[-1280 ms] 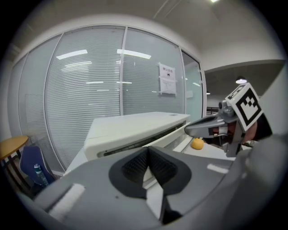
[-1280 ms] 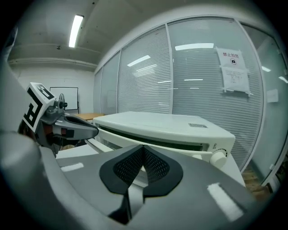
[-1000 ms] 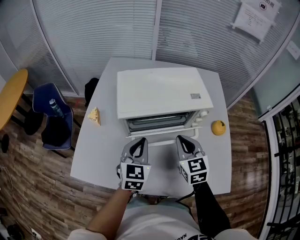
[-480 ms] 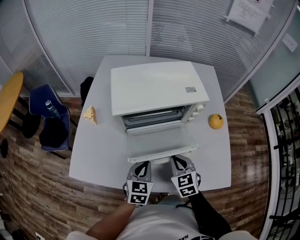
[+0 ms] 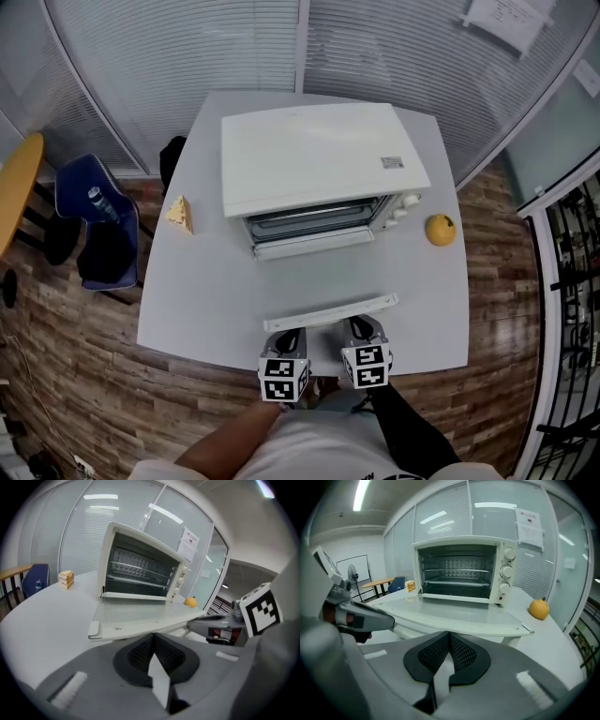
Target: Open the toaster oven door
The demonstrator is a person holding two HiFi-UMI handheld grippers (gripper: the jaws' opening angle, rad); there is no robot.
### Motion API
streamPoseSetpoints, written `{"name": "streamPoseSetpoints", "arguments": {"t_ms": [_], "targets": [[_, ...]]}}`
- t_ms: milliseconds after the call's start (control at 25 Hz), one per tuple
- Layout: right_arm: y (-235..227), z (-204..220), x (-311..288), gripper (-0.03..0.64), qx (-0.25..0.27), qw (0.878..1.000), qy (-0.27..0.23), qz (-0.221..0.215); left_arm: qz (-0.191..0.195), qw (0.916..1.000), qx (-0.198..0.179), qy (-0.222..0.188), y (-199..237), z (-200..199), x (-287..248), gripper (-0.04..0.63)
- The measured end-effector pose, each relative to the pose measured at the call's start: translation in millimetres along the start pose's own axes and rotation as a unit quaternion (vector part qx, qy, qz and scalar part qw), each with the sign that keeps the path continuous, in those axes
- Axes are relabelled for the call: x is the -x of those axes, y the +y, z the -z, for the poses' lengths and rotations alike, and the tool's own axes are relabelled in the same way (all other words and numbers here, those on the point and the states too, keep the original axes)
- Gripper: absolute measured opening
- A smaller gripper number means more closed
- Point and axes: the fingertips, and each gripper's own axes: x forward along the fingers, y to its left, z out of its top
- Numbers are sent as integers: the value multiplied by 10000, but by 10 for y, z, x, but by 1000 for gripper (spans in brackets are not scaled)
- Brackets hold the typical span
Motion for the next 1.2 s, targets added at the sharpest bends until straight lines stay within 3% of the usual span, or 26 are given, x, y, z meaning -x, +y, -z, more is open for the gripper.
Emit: {"name": "streamPoseSetpoints", "arguments": {"t_ms": [240,600,1040,1200], "targets": [[-29,201,-132,2,-547,9983,108,182,-116,9992,210,312,127,255,12,57],[-38,301,-191,3,-639,9973,7,354,-72,9993,47,358,184,331,131,57],[-6,191,137,3,-1000,9913,-355,774,446,9966,-692,22,101,58,306,57],[-41,-103,384,3,-763,9886,-806,1021,594,9925,-1018,-329,31,-219,373,57]]}}
